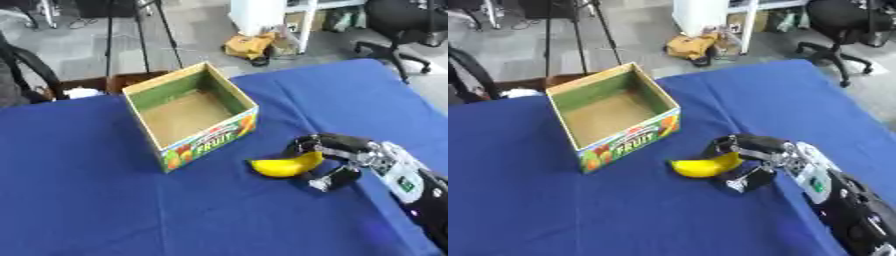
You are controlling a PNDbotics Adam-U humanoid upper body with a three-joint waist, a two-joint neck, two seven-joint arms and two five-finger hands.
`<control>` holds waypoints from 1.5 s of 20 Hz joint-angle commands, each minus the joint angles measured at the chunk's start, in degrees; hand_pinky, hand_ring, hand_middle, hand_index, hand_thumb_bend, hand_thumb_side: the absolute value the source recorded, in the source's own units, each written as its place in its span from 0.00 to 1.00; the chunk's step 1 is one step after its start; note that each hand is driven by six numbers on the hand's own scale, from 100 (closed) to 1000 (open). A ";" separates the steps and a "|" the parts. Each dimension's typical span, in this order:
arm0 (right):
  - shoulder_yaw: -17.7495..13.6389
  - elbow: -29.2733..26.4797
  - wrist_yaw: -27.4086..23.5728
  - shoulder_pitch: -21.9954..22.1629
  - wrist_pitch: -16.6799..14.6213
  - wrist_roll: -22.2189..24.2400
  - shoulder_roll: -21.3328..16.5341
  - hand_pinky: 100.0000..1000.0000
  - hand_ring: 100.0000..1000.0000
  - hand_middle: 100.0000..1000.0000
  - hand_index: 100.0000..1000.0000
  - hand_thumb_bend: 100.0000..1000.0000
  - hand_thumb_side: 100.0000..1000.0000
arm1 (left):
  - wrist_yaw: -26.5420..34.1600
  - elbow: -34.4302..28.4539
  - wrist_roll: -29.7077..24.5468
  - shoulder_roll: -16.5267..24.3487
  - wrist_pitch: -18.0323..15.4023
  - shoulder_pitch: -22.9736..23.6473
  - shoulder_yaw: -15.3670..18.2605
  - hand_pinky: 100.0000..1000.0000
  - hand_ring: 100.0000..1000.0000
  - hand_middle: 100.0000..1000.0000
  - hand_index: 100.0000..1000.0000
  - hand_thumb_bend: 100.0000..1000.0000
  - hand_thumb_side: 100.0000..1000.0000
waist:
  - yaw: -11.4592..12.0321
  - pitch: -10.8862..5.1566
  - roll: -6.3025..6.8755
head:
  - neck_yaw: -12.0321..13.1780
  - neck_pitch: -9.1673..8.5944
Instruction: Pick up objects on the table and place them in the box.
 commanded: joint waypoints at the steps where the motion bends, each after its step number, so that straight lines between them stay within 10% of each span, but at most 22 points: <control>1: -0.13 -0.17 1.01 -0.84 -7.45 6.91 -1.10 0.63 0.77 0.78 0.86 0.00 0.12 | -0.04 -0.81 -0.08 0.68 -0.01 -0.56 0.15 0.43 0.71 0.42 0.47 0.17 1.00 | -0.01 -0.67 -0.18 | -0.01 0.29; 30: 0.33 -0.95 6.32 -0.32 -8.58 2.37 -0.90 0.61 0.66 0.67 0.77 0.00 0.13 | -0.22 -0.79 0.05 0.53 0.09 -0.61 0.18 0.43 0.70 0.42 0.47 0.17 1.00 | 0.01 -0.52 -0.27 | -0.14 0.17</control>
